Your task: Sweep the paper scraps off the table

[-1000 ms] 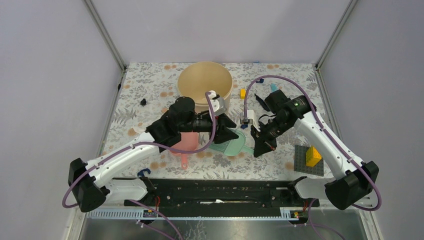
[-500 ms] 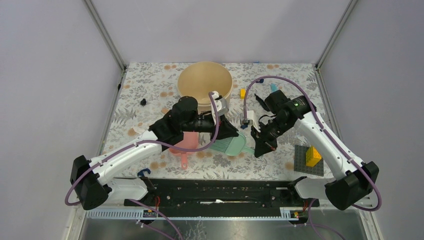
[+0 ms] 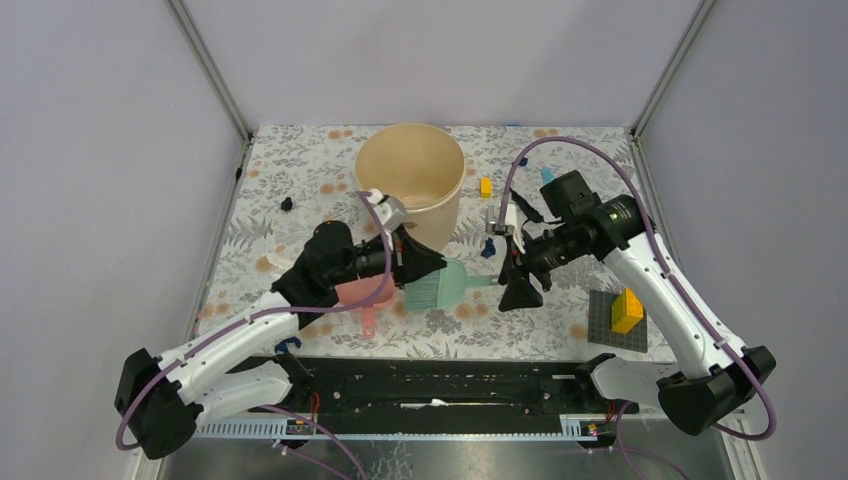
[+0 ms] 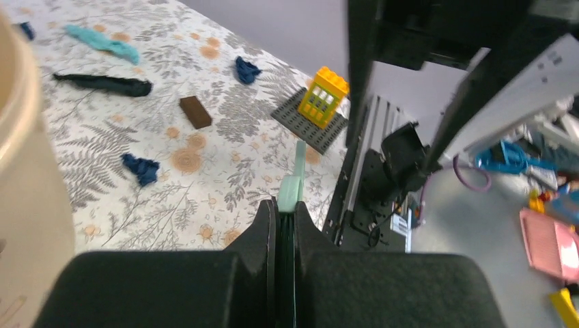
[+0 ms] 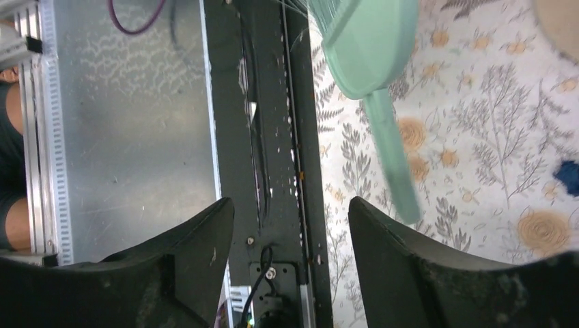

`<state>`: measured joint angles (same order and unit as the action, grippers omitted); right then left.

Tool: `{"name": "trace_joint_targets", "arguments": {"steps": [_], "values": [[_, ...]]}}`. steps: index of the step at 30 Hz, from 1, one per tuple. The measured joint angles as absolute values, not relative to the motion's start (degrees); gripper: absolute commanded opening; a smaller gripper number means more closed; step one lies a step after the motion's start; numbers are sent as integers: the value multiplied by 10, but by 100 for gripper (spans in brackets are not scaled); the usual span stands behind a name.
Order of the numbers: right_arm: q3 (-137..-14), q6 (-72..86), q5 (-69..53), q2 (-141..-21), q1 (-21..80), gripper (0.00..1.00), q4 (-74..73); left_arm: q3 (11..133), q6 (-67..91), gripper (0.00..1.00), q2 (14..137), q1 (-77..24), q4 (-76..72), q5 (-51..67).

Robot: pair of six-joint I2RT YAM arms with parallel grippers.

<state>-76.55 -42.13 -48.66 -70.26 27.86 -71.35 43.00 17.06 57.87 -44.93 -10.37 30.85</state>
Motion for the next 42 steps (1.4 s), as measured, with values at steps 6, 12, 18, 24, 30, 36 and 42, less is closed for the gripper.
{"name": "trace_joint_targets", "arguments": {"steps": [6,12,18,24,30,36,42], "values": [[-785,-371,-529,-696,272,71,-661,328,307,0,528,-412,-237,283],[-799,-306,-597,-738,235,78,-583,235,423,0,499,-398,-361,267],[-799,-250,-644,-769,215,85,-537,197,488,0,480,-380,-428,243],[-780,-239,-657,-768,213,79,-528,189,526,0,476,-355,-482,236],[-766,-239,-671,-762,213,74,-529,182,555,0,493,-340,-519,240],[-766,-237,-698,-762,207,71,-529,176,575,0,501,-335,-545,246],[-766,-232,-717,-765,204,68,-527,165,594,0,509,-333,-570,246]]}}
